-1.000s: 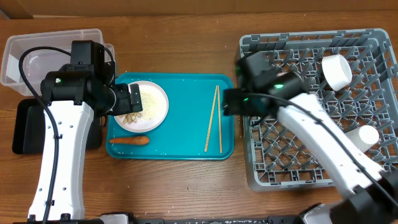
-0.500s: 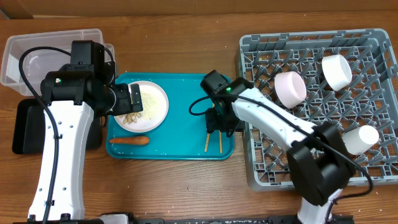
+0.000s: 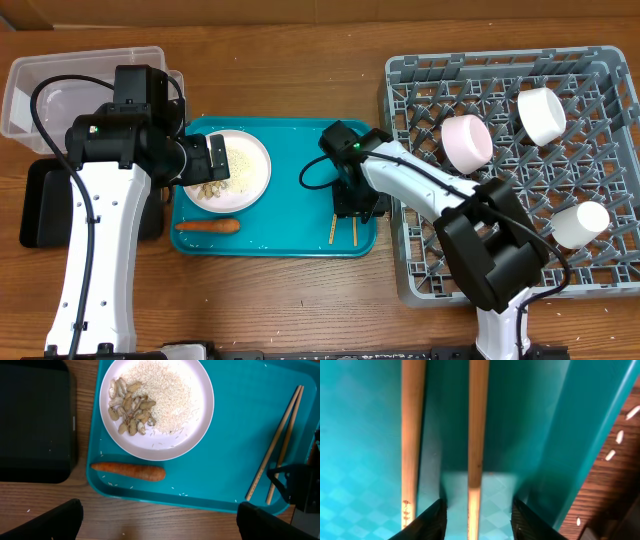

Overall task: Sort waste into correct bins and load items into the dishwasher
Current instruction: 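Lower the right gripper onto the chopsticks and grasp them, then lift the chopsticks with the right gripper and carry them to the rack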

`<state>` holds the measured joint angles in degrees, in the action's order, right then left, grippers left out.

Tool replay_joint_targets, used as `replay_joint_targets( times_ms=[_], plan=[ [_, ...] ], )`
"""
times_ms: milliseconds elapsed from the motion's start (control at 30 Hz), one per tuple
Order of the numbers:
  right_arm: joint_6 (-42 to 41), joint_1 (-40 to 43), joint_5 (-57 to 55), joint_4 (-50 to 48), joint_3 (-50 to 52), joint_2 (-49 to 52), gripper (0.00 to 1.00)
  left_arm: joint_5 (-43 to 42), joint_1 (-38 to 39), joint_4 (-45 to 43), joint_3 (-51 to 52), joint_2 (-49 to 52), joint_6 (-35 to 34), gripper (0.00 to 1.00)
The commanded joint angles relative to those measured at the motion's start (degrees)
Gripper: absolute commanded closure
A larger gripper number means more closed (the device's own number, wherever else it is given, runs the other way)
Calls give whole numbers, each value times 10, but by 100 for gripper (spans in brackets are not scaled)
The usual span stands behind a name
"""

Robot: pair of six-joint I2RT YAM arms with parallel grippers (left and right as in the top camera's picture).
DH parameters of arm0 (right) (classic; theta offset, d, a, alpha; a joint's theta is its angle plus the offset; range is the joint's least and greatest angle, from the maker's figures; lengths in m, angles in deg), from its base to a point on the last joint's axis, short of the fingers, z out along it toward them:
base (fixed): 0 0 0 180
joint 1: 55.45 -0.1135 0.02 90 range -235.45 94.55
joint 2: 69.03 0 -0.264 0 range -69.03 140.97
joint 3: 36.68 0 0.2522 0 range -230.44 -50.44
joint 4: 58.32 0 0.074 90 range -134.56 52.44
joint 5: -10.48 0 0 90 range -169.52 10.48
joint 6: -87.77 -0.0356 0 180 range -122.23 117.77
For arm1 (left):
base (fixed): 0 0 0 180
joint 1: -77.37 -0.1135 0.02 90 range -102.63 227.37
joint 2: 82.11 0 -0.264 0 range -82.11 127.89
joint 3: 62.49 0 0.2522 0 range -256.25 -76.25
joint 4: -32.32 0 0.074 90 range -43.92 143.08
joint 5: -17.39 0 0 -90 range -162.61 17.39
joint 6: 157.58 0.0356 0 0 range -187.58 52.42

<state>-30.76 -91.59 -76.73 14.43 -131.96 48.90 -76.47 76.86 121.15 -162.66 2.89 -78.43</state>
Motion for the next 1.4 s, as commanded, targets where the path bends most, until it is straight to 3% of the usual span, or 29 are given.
replay_joint_targets(
  times_ms=[0,167,300,500,700,900,1067,1367],
  plan=[
    [-3,-2,-2,-3,2,17,66,-2,-2,1,-7,0,-10,0],
    [-18,-2,-2,-2,2,17,87,-2,-2,1,-7,0,-10,0],
    [-17,-2,-2,3,1,17,96,-2,-2,1,-7,0,-10,0],
    [-12,-1,-8,38,-23,-7,96,-2,-2,2,-7,0,-10,0],
    [35,-1,-45,100,-69,-111,96,-2,-2,1,-7,0,-10,0],
    [35,8,-145,171,-75,-212,96,-2,-2,2,-7,0,-10,1],
    [35,47,-170,243,-69,-227,96,-2,-2,4,-7,0,-10,1],
    [102,104,-105,165,42,-227,96,-2,-2,8,-7,0,-10,0]
  ],
)
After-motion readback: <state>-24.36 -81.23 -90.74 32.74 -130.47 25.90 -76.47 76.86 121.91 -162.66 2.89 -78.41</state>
